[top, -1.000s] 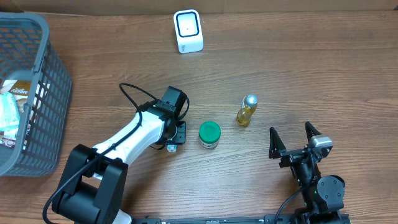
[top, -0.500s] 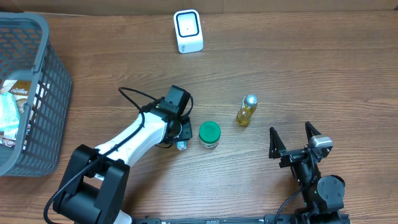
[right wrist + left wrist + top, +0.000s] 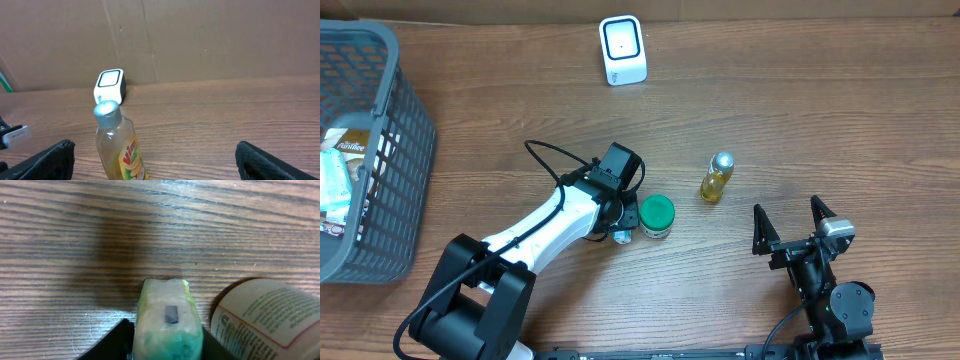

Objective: Scan the item barcode
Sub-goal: 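Slide the teal packet right against the jar and open the left gripper, then swing the left gripper left and lower it into the grey basket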

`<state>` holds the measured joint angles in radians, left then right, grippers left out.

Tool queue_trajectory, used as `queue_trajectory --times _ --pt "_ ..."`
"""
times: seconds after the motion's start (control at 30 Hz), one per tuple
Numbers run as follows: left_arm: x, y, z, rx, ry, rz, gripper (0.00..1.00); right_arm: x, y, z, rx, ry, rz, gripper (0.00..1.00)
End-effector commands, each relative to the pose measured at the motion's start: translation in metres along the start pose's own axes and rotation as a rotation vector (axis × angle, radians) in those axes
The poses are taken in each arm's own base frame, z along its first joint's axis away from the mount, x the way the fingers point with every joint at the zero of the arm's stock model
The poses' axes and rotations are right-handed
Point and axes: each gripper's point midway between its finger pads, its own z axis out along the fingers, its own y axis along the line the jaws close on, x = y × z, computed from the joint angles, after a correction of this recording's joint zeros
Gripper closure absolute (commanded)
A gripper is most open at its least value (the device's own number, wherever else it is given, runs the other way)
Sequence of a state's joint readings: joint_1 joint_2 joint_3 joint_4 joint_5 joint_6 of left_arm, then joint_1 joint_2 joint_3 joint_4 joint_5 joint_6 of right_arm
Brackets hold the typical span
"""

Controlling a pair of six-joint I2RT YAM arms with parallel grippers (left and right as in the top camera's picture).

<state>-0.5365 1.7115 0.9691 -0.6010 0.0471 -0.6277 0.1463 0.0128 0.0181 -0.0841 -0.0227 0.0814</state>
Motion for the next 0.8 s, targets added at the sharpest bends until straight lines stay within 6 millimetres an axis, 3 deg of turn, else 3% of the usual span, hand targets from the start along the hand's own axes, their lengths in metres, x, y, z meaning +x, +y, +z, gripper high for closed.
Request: queue_trajectory --times 0.0,0.13,0.53,0.77 --pt "-0.005 0.001 -0.001 -0.014 -0.017 -0.007 0.46 0.002 0.001 0.0 -0.007 -0.001 0.001 0.0" --pt "-0.006 0.0 -0.001 -0.01 -0.022 0.0 0.34 0.002 0.001 0.0 -0.007 -0.001 0.001 0.0" --pt "-0.036 -0.015 -0.022 0.02 -0.082 0.057 0.3 0.002 0.001 0.0 -0.007 -0.001 0.001 0.0" --pt "-0.065 -0.009 -0.046 -0.027 -0.149 0.051 0.26 0.002 0.001 0.0 -0.007 -0.001 0.001 0.0"
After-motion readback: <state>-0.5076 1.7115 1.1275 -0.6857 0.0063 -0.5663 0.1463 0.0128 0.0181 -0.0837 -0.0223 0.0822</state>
